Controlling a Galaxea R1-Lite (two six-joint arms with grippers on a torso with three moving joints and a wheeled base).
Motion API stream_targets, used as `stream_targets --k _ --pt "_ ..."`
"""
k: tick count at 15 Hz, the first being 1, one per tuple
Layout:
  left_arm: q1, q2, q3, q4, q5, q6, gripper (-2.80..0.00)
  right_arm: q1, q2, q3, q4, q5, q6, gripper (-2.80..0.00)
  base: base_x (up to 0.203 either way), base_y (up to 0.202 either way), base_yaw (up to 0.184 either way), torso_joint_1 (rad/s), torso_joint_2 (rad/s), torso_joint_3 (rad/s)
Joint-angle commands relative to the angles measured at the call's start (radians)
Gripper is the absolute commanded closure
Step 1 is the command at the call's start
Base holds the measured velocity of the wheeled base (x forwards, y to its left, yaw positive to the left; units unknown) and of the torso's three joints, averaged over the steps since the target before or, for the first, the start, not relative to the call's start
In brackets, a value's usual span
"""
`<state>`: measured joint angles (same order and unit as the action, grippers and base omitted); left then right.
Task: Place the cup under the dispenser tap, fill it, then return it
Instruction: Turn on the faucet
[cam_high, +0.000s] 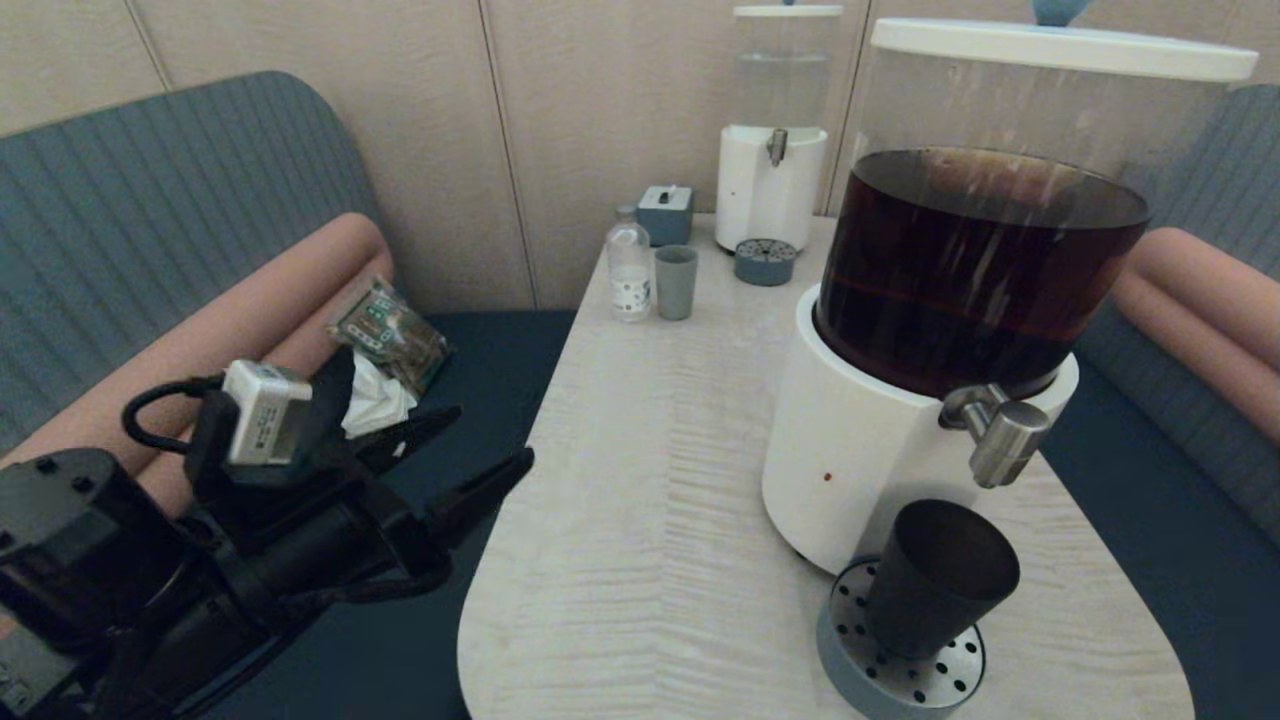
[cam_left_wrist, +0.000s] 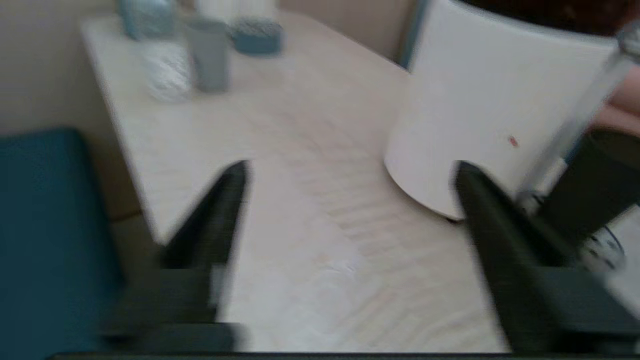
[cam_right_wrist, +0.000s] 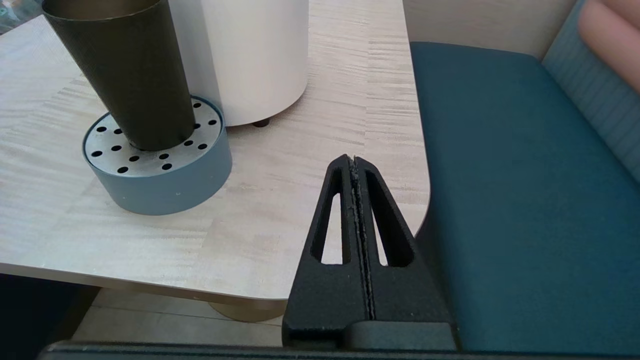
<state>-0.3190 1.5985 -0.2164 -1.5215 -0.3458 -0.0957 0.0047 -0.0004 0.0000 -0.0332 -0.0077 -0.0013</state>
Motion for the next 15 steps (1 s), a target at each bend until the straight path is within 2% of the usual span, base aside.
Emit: stream_targets --k 1,4,7,9,12,15 --pt "0.031 -0.066 0.008 -0.009 0.003 -0.006 0.00 0.000 -0.001 0.009 -0.001 0.000 0.000 0.00 0.000 0.000 0.000 0.000 0.00 0.000" --pt "0.077 -0.161 0.039 -0.009 0.081 -0.032 0.00 0.001 -0.003 0.009 -0.001 0.000 0.000 0.00 0.000 0.000 0.000 0.000 0.00 0.000" --pt "0.216 -0.256 0.059 -0.009 0.110 -0.061 0.00 0.001 -0.003 0.009 -0.001 0.000 0.000 0.00 0.000 0.000 0.000 0.000 0.00 0.000" --pt "0.277 -0.337 0.081 -0.009 0.150 -0.083 0.00 0.000 -0.003 0.009 -0.001 0.000 0.000 0.00 0.000 0.000 0.000 0.000 0.00 0.000" --pt "0.310 -0.513 0.099 -0.009 0.203 -0.108 0.00 0.000 -0.003 0.009 -0.001 0.000 0.000 0.00 0.000 0.000 0.000 0.000 0.00 0.000" --pt "0.340 -0.702 0.160 -0.009 0.219 -0.115 0.00 0.001 -0.003 0.009 -0.001 0.000 0.000 0.00 0.000 0.000 0.000 0.000 0.00 0.000"
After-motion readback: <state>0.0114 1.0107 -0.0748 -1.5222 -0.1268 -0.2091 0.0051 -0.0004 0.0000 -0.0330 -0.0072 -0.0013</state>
